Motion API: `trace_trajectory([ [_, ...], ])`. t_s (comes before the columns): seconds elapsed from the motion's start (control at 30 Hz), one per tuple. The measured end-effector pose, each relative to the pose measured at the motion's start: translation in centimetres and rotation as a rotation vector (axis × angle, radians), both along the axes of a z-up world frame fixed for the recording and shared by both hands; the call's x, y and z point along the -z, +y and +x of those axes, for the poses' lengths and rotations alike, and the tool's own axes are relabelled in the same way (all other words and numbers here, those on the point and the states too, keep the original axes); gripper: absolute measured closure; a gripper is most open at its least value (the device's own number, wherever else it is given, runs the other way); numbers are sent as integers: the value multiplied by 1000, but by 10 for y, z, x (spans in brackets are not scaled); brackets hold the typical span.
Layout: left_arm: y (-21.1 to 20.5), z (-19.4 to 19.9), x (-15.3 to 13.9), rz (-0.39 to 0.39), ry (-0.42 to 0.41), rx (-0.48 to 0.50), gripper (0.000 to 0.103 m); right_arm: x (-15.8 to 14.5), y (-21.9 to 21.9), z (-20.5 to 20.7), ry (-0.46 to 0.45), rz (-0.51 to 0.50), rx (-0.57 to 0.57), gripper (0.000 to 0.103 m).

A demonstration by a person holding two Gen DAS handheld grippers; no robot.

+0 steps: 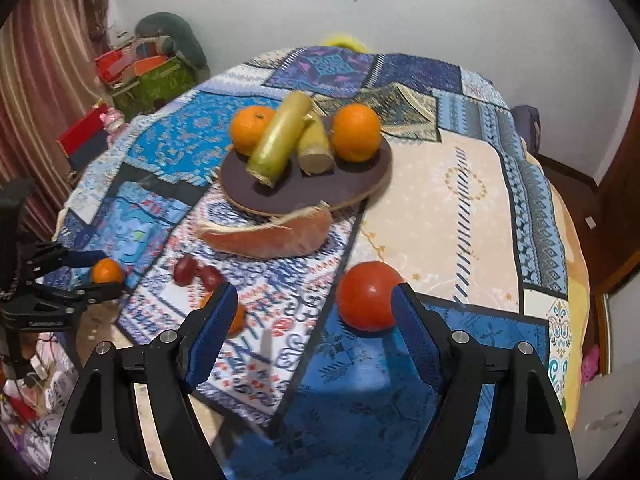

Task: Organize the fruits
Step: 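Move the left tool to a small orange while the right tool approaches the red tomato, then close the left tool on the small orange while the right tool grasps the tomato, then carry the small orange and tomato over the purple plate and lower them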

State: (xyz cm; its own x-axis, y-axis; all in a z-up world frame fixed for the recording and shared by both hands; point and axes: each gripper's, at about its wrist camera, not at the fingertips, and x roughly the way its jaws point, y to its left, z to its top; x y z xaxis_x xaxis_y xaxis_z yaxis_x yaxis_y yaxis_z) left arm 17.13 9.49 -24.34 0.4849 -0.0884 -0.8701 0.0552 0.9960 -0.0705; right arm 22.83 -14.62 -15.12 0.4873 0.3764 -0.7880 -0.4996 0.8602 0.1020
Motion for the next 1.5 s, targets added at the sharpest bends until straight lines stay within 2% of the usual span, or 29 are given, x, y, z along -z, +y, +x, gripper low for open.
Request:
trace_trajectory([
  [0.1, 1, 0, 1, -15, 5, 3, 53, 11, -5, 9, 26, -18, 28, 26],
  [0.17, 1, 1, -1, -44, 9, 11, 66, 17, -10, 14, 49, -16, 45, 26],
  [0.43, -2, 6, -4, -6, -2, 3, 66, 33, -12, 31, 100, -1, 60, 27],
  [0.5, 0, 9, -7, -8, -12, -10, 66, 37, -11, 33, 109, -1, 62, 38],
  [0.67, 5, 14, -19, -4, -47, -28, 66, 42, -14, 38, 127, -2, 67, 56],
  [0.8, 7, 19, -31, -1, -75, -36, 66, 37, -20, 38, 142, 36, 58, 57],
  [1.17, 1, 44, -62, 1, -144, -45, 66, 2, -19, 36, 28, 79, 51, 57],
  [1.5, -12, 77, -80, -8, -191, -36, 66, -30, -15, 53, -60, 133, 39, 57],
])
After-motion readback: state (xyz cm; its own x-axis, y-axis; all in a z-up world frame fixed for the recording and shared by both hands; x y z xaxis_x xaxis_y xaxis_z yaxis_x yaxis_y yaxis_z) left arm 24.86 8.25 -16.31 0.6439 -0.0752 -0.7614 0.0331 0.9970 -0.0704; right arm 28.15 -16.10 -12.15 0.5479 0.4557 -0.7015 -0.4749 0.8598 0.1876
